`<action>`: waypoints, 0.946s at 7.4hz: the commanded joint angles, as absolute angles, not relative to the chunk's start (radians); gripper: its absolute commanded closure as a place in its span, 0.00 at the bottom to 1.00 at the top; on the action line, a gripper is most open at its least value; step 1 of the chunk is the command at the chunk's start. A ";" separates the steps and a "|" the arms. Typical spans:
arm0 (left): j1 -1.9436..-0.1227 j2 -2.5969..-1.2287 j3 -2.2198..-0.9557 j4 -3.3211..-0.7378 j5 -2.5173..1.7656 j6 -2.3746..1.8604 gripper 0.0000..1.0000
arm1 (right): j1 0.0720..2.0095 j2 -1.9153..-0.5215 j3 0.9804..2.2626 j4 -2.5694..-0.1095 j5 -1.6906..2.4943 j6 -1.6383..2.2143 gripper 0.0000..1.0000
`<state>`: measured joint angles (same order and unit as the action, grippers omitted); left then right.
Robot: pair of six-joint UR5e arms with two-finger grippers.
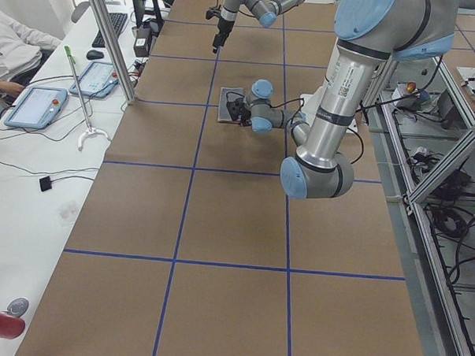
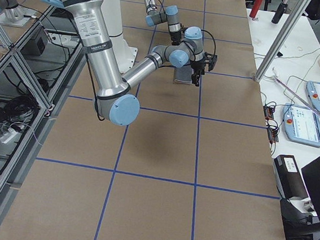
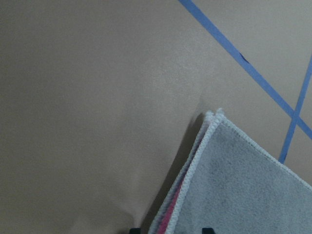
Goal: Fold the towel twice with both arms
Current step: 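Grasp the end of the grey folded strip nearest the left gripper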
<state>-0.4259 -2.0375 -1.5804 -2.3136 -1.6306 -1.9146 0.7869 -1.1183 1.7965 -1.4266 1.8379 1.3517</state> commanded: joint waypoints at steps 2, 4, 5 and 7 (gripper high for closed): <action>-0.425 -2.034 -1.583 -2.315 -1.631 -1.908 0.68 | 0.787 -1.118 1.796 -1.427 1.838 1.351 0.00; -0.426 -2.033 -1.585 -2.315 -1.632 -1.902 0.70 | 0.787 -1.120 1.798 -1.427 1.835 1.353 0.00; -0.425 -2.033 -1.585 -2.315 -1.632 -1.902 0.76 | 0.787 -1.120 1.798 -1.427 1.835 1.353 0.00; -0.426 -2.033 -1.585 -2.315 -1.631 -1.896 1.00 | 0.787 -1.120 1.796 -1.427 1.833 1.353 0.00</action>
<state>-0.4255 -2.0326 -1.5845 -2.3148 -1.6318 -1.9009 0.7869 -1.1197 1.7976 -1.4266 1.8344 1.3529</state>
